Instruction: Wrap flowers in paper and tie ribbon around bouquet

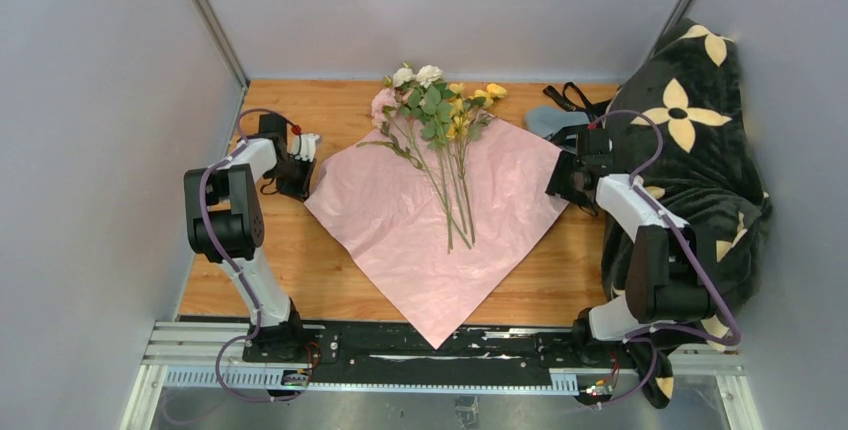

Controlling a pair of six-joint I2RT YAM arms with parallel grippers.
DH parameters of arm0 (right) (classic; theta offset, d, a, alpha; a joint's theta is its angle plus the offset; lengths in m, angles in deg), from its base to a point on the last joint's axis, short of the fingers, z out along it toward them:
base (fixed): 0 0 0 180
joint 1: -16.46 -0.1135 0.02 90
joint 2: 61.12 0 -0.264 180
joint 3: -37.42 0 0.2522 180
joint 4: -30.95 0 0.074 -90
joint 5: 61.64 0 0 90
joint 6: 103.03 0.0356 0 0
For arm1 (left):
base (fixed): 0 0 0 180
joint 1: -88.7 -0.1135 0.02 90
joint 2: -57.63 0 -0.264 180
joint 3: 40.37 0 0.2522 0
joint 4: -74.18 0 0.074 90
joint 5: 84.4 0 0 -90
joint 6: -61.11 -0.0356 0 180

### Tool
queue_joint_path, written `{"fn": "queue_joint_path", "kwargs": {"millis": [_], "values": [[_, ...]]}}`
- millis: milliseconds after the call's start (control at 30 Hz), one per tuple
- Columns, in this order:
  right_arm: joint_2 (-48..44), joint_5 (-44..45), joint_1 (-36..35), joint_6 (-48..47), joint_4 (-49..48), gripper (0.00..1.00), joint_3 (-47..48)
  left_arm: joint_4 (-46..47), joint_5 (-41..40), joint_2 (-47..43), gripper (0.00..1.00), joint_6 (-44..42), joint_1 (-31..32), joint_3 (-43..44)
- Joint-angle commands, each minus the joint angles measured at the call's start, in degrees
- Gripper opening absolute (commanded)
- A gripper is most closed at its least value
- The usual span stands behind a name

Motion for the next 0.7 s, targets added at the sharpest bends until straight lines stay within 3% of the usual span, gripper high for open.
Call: {"fn": "queue_joint_path", "kwargs": {"millis": [0, 133, 200, 367, 433, 533, 667], "values": [[2.08, -7.29, 0.91, -0.47, -5.09, 0.65, -1.33, -1.33, 2.85, 0.04, 0.0, -0.09, -0.03, 0.42], [4.17, -14.9, 0.91, -1.37, -8.86, 0.65, -1.65, -0.68, 3.61, -2.0, 0.0, 0.59, -0.82, 0.04], [5.39, -16.27, 0.89, -1.38, -9.45, 0.59, -1.63, 0.07, 3.13, -3.04, 0.0, 0.94, -1.68, -0.24], [6.51, -18.17, 0.95, -0.8, -12.31, 0.25, -2.88, 2.77, 0.15, -4.98, 0.0, 0.57, -4.49, -1.26], [7.6, -19.68, -0.23, -0.66, -13.04, 0.16, -2.54, 3.15, -1.16, -4.95, 0.0, -0.22, -5.12, -1.36], [8.91, -19.94, -3.04, -0.78, -13.3, 0.09, -1.54, 4.24, -3.06, -4.98, 0.0, -0.76, -6.3, -1.6], [10.15, -19.69, -6.4, -1.85, -11.72, 0.1, 0.95, 4.02, -4.18, -5.56, 0.0, -1.52, -7.64, -1.92]]}}
